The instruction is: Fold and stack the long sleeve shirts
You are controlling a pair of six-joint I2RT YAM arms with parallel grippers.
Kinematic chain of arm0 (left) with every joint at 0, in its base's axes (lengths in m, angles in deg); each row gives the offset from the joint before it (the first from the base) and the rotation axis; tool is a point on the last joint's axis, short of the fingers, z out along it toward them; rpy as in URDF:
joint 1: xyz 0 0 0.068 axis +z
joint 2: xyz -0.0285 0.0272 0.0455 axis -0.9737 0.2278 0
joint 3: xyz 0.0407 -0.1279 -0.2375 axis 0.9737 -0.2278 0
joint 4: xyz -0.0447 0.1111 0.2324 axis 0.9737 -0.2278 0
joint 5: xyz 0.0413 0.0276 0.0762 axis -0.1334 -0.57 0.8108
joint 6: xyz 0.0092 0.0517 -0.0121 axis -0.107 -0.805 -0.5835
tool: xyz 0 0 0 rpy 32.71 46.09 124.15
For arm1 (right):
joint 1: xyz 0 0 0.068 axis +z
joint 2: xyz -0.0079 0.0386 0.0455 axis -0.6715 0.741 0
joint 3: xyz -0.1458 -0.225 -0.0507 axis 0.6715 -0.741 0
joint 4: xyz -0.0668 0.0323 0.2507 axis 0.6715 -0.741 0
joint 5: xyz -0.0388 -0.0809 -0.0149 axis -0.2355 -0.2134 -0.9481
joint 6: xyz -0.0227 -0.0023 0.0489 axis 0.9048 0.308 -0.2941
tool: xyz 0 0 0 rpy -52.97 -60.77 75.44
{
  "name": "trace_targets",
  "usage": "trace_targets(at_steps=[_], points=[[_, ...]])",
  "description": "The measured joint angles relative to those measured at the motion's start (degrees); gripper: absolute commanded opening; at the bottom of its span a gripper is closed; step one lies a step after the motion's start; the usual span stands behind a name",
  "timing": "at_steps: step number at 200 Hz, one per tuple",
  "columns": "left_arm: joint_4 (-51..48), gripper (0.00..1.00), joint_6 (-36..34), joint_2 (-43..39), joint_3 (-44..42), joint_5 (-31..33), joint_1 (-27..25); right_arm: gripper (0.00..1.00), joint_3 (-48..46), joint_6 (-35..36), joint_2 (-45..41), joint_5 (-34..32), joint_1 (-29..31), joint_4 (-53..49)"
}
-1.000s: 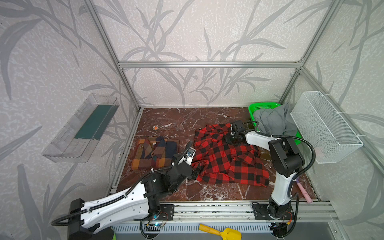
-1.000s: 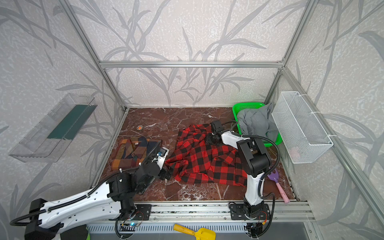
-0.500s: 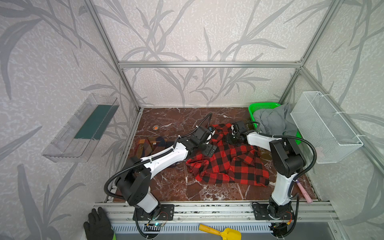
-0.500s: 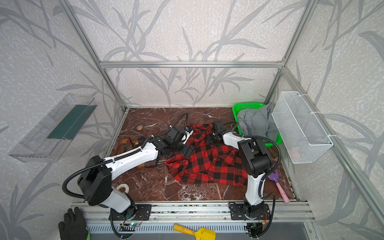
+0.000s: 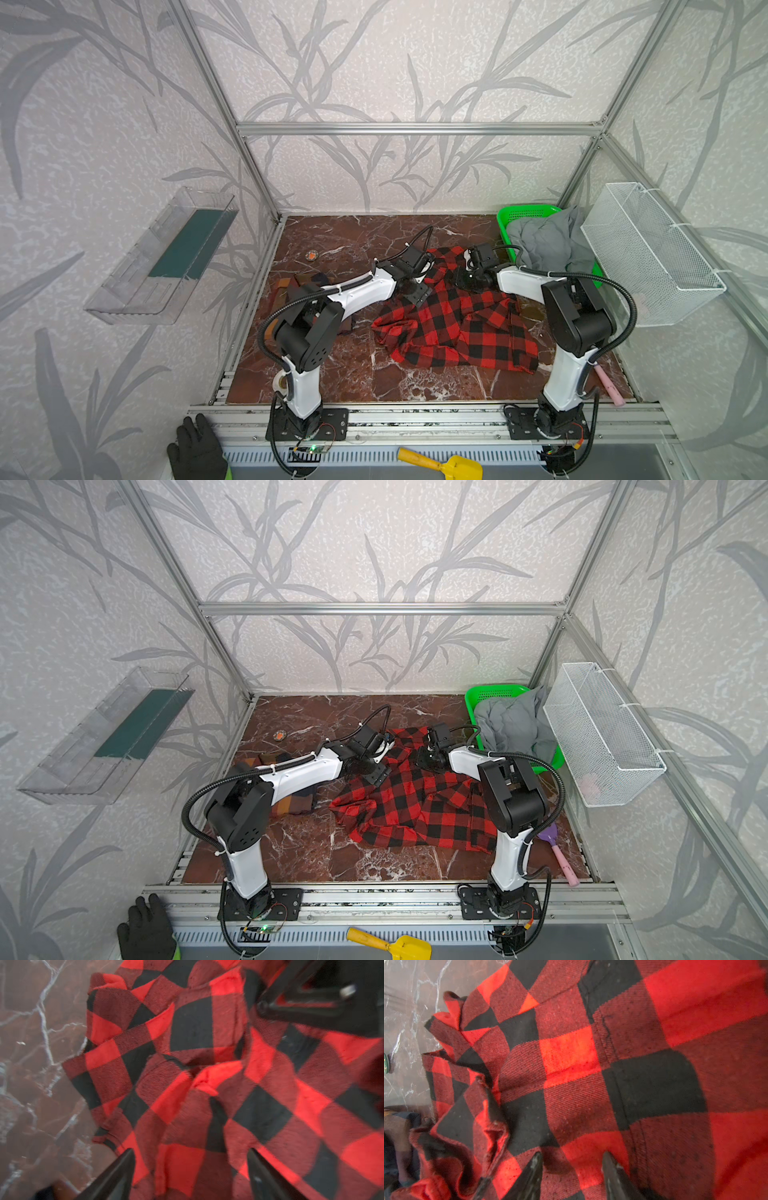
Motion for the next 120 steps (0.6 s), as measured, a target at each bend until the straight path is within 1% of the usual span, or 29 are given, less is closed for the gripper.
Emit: trace_targets(at_steps=[15, 35, 69, 78, 120], points=[[-0.2, 0.59, -0.6, 2.1, 2.0, 0.7, 0.4, 0.47, -0.1, 0.0, 0.0, 0.3, 0.0, 0.0], [-0.4, 0.39, -1.3, 4.1, 3.7, 0.8, 0.5, 0.47, -0.3, 0.0, 0.0, 0.4, 0.0, 0.3], [-1.7, 0.11, -1.7, 5.0, 5.6, 0.1, 0.5, 0.46, -0.7, -0.1, -0.2, 0.4, 0.0, 0.9], [-1.8, 0.0, -1.7, 5.0, 6.1, -0.3, 0.6, 0.46, -0.8, -0.2, -0.3, 0.4, 0.0, 1.1], [-2.3, 0.0, -1.6, 4.9, 6.5, -1.5, 2.3, 0.46, -1.4, -0.6, -0.4, 0.4, 0.0, 1.6]])
